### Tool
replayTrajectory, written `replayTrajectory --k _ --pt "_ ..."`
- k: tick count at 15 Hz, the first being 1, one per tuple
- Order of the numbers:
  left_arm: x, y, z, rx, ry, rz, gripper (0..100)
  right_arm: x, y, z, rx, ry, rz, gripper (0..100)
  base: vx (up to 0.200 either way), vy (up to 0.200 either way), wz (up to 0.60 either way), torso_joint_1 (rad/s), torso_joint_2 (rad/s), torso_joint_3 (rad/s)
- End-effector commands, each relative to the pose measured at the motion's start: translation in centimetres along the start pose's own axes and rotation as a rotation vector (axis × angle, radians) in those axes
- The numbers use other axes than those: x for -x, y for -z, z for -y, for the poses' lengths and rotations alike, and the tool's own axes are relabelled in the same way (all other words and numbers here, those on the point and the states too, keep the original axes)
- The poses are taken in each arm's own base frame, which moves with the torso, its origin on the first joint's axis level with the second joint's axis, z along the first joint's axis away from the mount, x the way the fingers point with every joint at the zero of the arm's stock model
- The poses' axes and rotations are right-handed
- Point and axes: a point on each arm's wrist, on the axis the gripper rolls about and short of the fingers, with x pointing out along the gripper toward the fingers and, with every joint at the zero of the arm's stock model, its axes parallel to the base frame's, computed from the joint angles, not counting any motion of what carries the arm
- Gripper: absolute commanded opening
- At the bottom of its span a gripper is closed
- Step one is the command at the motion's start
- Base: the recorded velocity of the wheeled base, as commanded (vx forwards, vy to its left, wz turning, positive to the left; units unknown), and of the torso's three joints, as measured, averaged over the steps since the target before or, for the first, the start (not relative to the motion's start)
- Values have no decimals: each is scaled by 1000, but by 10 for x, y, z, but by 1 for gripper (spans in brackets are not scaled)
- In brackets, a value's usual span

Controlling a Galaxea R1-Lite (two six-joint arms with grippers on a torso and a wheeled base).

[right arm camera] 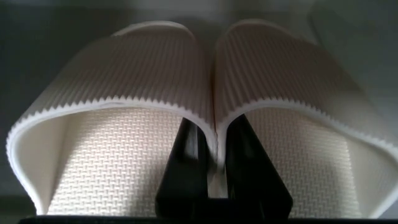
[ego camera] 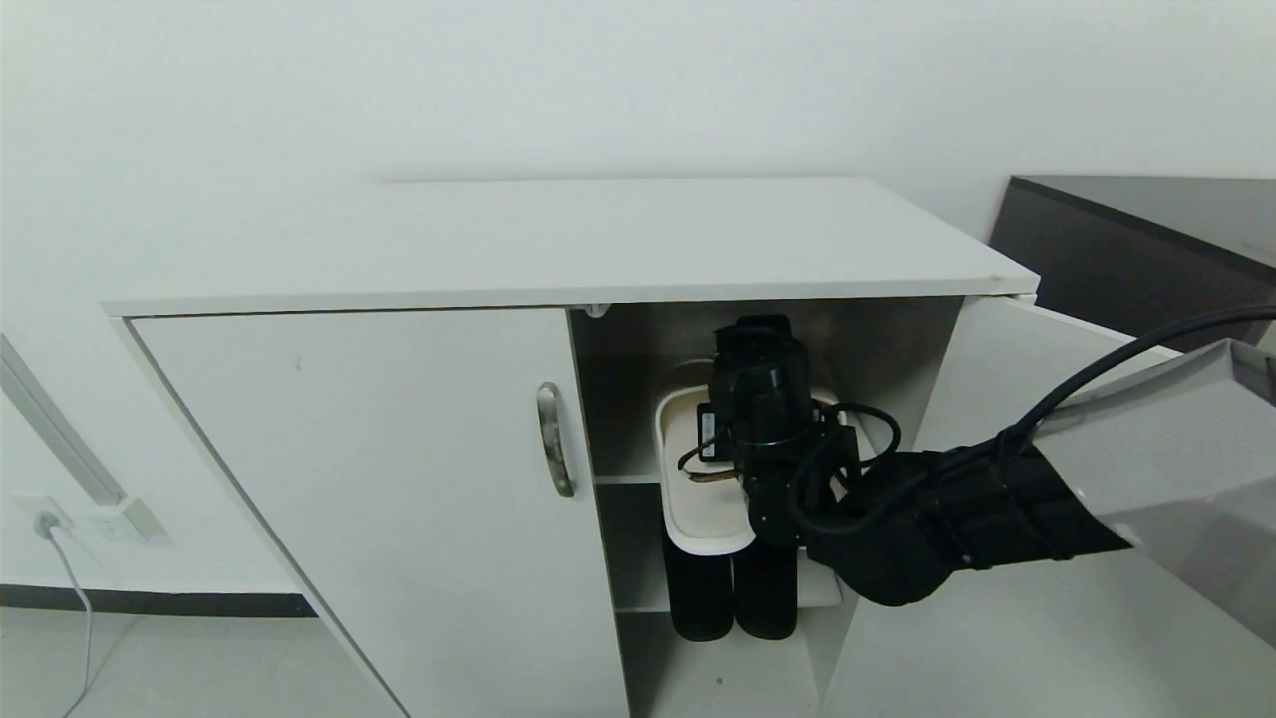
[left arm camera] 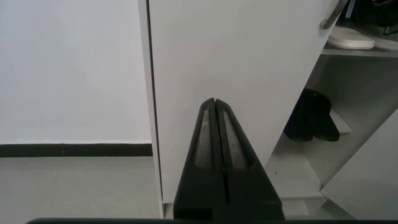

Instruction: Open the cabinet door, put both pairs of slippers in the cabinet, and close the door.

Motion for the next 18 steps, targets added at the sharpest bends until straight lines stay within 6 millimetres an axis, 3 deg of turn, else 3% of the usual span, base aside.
replayTrajectory --k 1,11,18 --pt "0 0 0 0 0 0 0 -16 4 -3 -2 18 7 0 0 0 0 0 0 0" --pt "0 0 0 0 -1 2 0 -50 -19 -2 -6 31 -8 0 0 0 0 0 0 0" --pt "0 0 0 2 -2 0 0 -63 -12 -2 -5 45 -17 0 0 0 0 0 0 0"
